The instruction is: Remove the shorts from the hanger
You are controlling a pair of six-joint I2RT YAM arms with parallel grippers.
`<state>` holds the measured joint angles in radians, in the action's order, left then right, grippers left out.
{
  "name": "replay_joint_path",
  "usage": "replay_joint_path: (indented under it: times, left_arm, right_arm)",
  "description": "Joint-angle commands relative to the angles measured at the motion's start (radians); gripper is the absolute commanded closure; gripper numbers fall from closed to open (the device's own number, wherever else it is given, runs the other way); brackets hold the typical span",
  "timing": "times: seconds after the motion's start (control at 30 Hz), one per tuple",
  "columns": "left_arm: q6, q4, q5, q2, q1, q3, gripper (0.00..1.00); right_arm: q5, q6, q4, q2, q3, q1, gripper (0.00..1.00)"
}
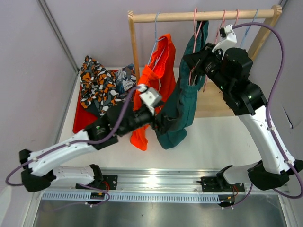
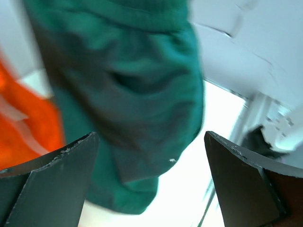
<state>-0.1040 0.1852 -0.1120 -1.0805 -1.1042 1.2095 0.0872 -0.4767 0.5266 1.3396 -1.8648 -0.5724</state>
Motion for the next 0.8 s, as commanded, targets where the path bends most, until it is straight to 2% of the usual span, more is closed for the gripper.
replay_joint_path:
  times: [0.0, 0.03, 0.3, 0.33, 0.4, 0.43, 0.47, 0.5, 0.53, 0.57, 0.77]
  left_arm:
    - [-0.042, -0.177, 0.142, -0.068, -0.052, 0.005, 0.01]
    - [-0.043, -0.223, 0.149, -0.087, -0.063, 0.004, 0.01]
    - [-0.045, -0.286, 0.117, -0.240, -0.083, 0.045, 0.01]
    - [-0.043, -0.296, 0.118, -0.257, -0.083, 0.044, 0.05]
    - [-0.045, -0.320, 0.072, -0.274, -0.083, 0.041, 0.21]
    - [-0.046, -0.323, 0.066, -0.282, -0.083, 0.045, 0.48]
    - [-0.046, -0.325, 0.060, -0.294, -0.083, 0.048, 0.66]
    - [-0.055, -0.322, 0.057, -0.297, -0.085, 0.048, 0.76]
    - [-0.060, -0.322, 0.054, -0.299, -0.085, 0.050, 0.94]
    - [-0.062, -0.326, 0.051, -0.288, -0.086, 0.033, 0.99]
    - [-0.051, -0.319, -0.050, -0.184, -0.161, -0.082, 1.00]
  right_arm:
    - [0.022, 0.003, -0.114, -0.071, 0.007, -0.011, 1.00]
    - [0.022, 0.004, -0.112, -0.076, 0.012, -0.009, 1.00]
    - [0.036, 0.006, -0.112, -0.119, 0.041, -0.009, 1.00]
    - [0.037, 0.004, -0.112, -0.126, 0.050, -0.010, 1.00]
    - [0.043, 0.001, -0.116, -0.135, 0.059, -0.009, 1.00]
    - [0.045, 0.000, -0.117, -0.143, 0.068, -0.009, 1.00]
    - [0.046, -0.002, -0.120, -0.145, 0.073, -0.009, 1.00]
    - [0.048, 0.000, -0.120, -0.146, 0.073, -0.009, 1.00]
    - [0.051, 0.001, -0.120, -0.145, 0.073, -0.010, 1.00]
    - [0.051, 0.003, -0.117, -0.142, 0.072, -0.009, 1.00]
    - [0.052, 0.013, -0.114, -0.122, 0.056, 0.002, 1.00]
